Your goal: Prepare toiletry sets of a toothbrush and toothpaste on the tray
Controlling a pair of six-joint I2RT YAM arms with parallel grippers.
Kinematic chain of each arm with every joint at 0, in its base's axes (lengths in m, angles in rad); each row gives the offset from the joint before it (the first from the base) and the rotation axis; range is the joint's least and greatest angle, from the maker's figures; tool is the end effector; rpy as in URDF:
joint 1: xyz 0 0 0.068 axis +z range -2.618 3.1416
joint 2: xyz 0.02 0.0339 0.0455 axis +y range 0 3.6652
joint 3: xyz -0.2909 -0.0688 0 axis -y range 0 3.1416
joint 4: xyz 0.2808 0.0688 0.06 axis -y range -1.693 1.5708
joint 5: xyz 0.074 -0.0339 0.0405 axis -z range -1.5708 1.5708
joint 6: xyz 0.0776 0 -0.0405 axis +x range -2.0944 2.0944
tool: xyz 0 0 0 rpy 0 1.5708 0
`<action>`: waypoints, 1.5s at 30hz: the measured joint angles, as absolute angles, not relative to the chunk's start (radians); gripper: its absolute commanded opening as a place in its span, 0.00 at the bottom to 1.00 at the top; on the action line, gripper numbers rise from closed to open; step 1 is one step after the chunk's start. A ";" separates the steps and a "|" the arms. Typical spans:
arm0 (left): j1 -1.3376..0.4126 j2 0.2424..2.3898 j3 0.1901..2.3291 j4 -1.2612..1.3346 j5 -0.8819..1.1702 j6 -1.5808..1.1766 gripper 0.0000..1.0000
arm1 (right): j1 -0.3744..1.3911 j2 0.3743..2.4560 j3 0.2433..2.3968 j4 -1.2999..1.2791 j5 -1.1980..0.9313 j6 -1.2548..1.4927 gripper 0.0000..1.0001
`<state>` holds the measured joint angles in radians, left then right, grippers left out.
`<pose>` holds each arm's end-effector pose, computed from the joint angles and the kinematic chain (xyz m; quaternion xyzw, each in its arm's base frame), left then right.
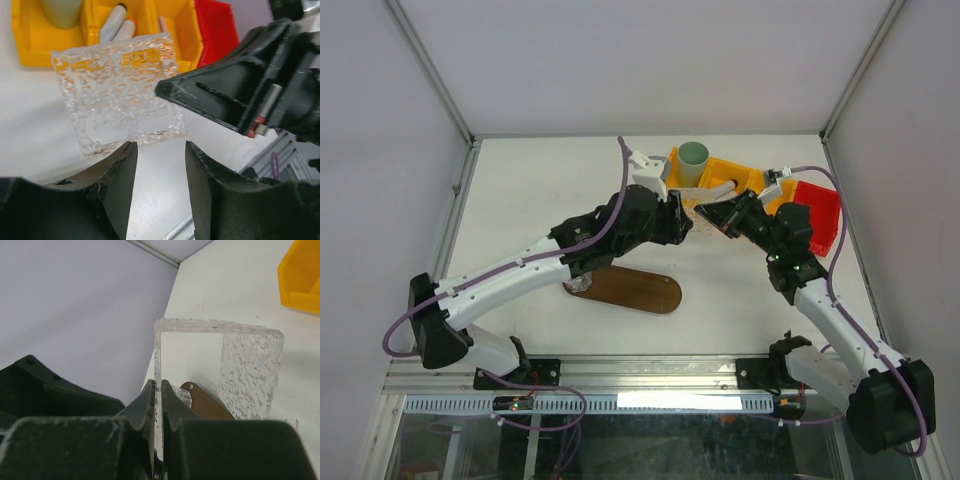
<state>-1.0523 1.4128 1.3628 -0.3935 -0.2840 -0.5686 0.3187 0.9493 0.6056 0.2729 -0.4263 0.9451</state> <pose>0.2131 -0.3295 0.3829 0.1270 0.8306 -0.3008 0.4512 0.2554 0.1181 0.3016 0.0832 0.7248 0.5184 0.4461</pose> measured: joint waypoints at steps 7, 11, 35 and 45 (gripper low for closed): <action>-1.055 1.502 1.402 -0.463 -0.377 -0.570 0.40 | 0.319 0.929 0.606 0.274 -0.427 0.945 0.00; -1.055 1.531 1.432 -0.501 -0.418 -0.570 0.37 | 0.319 0.929 0.605 0.280 -0.427 0.945 0.00; -1.055 1.619 1.505 -0.519 -0.455 -0.572 0.13 | 0.320 0.925 0.585 0.302 -0.435 0.974 0.01; -1.055 1.619 1.510 -0.573 -0.486 -0.573 0.00 | 0.321 0.934 0.621 0.205 -0.453 0.961 0.67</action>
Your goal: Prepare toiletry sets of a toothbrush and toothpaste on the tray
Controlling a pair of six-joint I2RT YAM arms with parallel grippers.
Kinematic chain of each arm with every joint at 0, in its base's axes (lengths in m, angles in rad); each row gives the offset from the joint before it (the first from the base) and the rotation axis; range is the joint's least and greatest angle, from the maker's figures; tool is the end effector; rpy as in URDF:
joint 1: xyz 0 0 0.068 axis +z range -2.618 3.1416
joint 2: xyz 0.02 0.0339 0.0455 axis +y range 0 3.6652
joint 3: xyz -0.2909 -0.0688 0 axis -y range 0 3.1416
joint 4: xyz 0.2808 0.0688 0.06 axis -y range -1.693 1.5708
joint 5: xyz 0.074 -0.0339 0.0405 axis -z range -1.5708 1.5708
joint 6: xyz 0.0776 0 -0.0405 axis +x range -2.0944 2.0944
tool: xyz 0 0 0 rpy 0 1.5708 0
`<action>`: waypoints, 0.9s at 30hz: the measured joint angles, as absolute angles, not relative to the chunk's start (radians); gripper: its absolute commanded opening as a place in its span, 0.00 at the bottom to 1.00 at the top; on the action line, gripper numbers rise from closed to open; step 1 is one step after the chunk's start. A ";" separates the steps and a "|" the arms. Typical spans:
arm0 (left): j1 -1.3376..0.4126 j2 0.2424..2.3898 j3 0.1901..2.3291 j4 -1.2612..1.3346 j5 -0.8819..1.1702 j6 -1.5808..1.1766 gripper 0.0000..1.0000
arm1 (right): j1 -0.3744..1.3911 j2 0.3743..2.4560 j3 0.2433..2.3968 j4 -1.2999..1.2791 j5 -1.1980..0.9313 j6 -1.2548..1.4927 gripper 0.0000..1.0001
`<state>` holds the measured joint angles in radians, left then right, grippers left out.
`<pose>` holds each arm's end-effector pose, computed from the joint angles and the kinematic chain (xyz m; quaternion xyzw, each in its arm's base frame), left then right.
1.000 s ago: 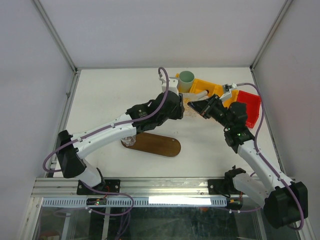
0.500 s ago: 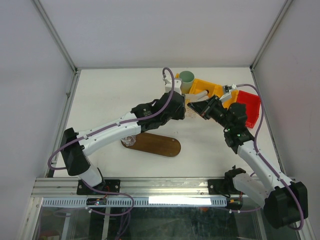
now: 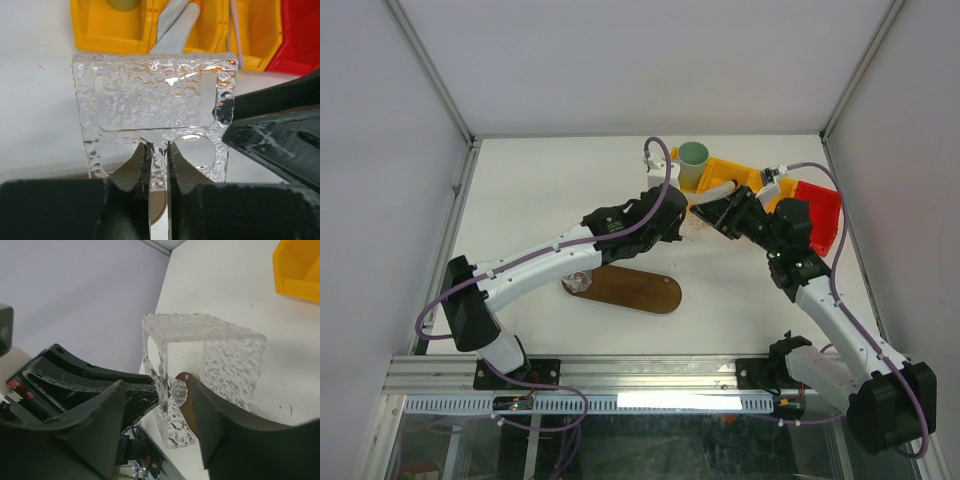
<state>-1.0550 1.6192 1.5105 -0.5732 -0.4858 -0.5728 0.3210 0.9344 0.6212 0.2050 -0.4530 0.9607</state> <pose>0.2438 -0.3566 0.3434 0.1088 0.8757 -0.1543 0.4444 0.2509 0.1192 0.3025 0.0857 0.7357 0.5231 0.4217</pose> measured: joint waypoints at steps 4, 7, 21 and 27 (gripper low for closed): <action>-1.054 1.617 1.510 -0.644 -0.504 -0.576 0.00 | 0.321 0.953 0.748 0.010 -0.435 0.800 0.83; -1.055 1.602 1.500 -0.692 -0.516 -0.586 0.00 | 0.321 0.955 0.876 -0.144 -0.374 0.676 0.92; -1.055 1.476 1.344 -0.940 -0.511 -0.698 0.00 | 0.321 0.879 1.045 -0.598 0.127 0.259 0.99; -1.055 1.437 1.259 -0.992 -0.474 -0.767 0.00 | 0.321 0.841 1.043 -0.632 0.171 0.229 0.99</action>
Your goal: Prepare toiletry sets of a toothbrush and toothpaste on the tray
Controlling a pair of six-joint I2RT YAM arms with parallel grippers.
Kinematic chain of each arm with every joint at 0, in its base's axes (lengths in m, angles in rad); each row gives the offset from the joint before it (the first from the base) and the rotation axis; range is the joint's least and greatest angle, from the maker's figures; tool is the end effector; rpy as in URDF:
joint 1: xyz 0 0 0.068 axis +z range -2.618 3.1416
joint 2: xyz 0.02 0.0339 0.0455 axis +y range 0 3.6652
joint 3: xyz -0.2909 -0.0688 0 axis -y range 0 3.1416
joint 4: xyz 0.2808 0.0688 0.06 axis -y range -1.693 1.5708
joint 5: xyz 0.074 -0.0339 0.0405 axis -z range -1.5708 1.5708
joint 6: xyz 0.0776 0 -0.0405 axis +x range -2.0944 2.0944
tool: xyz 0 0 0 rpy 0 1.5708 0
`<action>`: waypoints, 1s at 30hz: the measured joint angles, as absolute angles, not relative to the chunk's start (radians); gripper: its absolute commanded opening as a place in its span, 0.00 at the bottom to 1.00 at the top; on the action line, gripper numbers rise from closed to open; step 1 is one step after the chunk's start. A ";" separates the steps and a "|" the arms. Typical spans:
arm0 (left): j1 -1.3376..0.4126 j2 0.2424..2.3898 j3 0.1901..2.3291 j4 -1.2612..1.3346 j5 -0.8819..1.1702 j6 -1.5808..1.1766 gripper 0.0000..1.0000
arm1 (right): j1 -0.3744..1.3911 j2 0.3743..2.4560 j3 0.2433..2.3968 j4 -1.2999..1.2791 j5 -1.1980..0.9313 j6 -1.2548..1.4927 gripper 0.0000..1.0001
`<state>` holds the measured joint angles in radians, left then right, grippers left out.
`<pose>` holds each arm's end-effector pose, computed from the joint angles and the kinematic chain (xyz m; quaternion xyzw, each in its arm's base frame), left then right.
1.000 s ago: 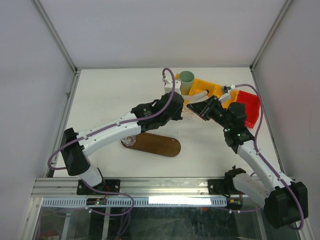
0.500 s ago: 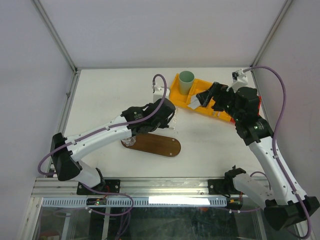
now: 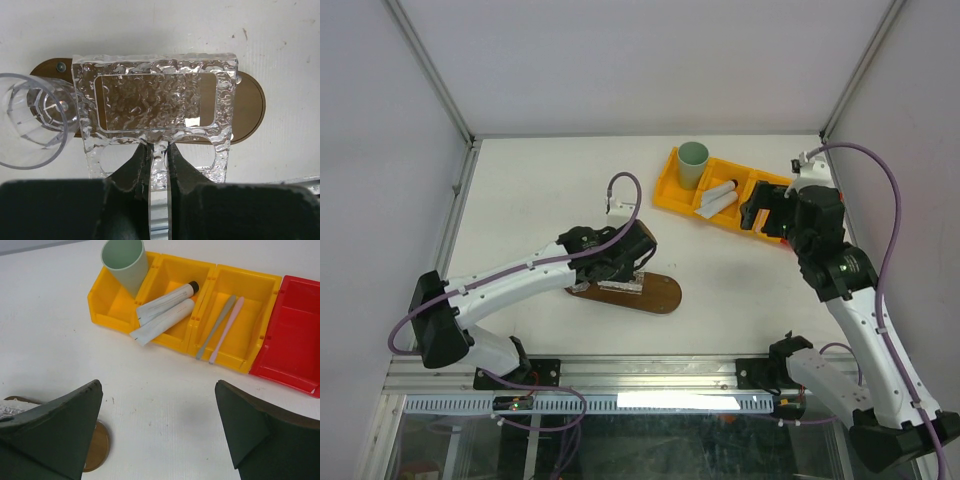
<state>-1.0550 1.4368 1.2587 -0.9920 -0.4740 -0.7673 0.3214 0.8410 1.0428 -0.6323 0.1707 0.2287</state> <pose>0.1906 -0.2643 0.2794 0.0903 0.9495 -0.0119 0.3004 0.2185 0.0588 0.3826 0.0071 0.8400 0.0770 0.5371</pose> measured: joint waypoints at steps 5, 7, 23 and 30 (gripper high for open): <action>-1.055 1.436 1.235 -1.000 -0.451 -0.817 0.00 | 0.321 0.815 1.032 -0.627 0.189 0.220 0.99; -1.055 1.436 1.231 -1.000 -0.444 -0.830 0.00 | 0.321 0.810 1.024 -0.627 0.194 0.218 0.99; -1.055 1.456 1.167 -1.002 -0.439 -0.806 0.00 | 0.321 0.808 1.013 -0.625 0.198 0.215 0.99; -1.054 1.456 1.161 -0.989 -0.435 -0.779 0.00 | 0.321 0.792 0.999 -0.626 0.199 0.215 0.99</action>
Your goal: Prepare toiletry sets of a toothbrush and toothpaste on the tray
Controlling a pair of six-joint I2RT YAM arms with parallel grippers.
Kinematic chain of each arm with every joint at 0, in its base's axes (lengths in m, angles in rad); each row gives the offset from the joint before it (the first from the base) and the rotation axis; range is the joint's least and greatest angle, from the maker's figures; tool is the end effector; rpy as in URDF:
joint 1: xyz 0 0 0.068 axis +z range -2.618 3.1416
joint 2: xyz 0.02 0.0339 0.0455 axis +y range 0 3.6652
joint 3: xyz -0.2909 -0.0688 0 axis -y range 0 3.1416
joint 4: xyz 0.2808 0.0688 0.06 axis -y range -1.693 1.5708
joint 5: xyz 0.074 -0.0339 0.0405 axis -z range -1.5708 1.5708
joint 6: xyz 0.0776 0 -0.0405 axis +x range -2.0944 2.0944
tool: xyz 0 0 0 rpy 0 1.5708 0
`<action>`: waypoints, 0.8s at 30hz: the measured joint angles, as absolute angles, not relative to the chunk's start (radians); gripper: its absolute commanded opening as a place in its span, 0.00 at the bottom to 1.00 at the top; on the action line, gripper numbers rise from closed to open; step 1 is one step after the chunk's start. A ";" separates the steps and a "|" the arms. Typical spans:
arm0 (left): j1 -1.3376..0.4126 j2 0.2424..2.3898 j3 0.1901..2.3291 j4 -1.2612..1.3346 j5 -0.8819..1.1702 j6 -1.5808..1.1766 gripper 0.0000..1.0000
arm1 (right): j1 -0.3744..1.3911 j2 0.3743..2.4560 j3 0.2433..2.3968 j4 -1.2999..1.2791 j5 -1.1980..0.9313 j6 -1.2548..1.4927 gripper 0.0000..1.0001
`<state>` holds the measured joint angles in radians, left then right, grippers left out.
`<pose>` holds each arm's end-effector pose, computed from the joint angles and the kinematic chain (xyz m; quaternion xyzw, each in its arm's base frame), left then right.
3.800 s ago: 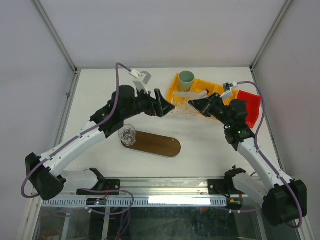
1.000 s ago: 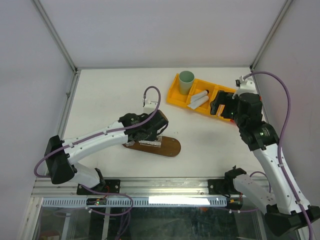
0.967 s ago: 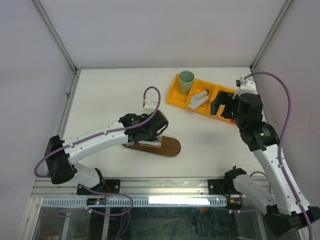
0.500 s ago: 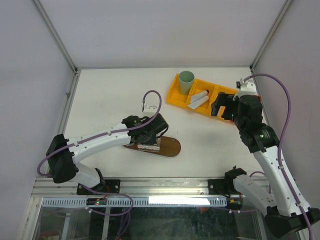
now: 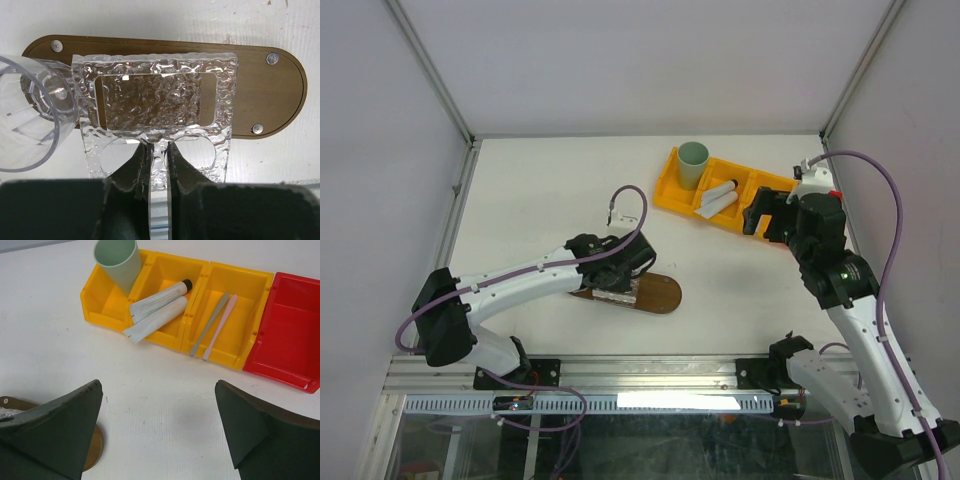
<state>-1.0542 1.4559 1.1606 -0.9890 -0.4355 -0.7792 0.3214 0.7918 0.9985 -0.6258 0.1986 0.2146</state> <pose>0.1833 -0.2565 0.2397 0.1019 0.9615 0.0195 0.2545 0.2090 0.0535 0.3758 0.0094 0.8363 0.0633 0.5445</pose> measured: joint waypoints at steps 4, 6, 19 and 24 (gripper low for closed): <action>-1.052 1.452 1.146 -0.965 -0.435 -0.768 0.00 | 0.321 0.782 0.998 -0.625 0.199 0.215 0.99; -1.050 1.444 1.141 -0.957 -0.435 -0.767 0.00 | 0.321 0.781 0.998 -0.625 0.199 0.215 0.99; -1.013 1.411 1.096 -0.908 -0.403 -0.741 0.00 | 0.321 0.780 0.986 -0.623 0.199 0.215 0.99; -1.012 1.409 1.085 -0.883 -0.386 -0.735 0.00 | 0.321 0.780 0.986 -0.622 0.199 0.215 0.99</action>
<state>-1.0122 1.4094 1.0847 -0.8833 -0.3859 -0.7345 0.3214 0.7803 0.9855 -0.6224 0.1989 0.2146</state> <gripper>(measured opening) 0.099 0.988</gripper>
